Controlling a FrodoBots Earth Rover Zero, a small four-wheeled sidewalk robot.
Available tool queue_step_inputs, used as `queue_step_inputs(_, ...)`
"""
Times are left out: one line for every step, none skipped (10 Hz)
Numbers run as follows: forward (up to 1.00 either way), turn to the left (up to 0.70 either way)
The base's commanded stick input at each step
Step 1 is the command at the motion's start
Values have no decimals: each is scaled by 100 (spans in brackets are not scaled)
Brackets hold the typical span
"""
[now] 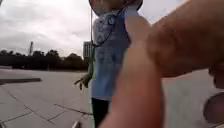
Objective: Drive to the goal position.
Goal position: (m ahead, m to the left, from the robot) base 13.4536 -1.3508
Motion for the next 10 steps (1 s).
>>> queue_step_inputs(5, 0)
queue_step_inputs(6, 0)
queue_step_inputs(6, 0)
queue_step_inputs(6, 0)
queue_step_inputs(6, 0)
queue_step_inputs(6, 0)
queue_step_inputs(6, 0)
queue_step_inputs(6, 0)
queue_step_inputs(6, 0)
queue_step_inputs(6, 0)
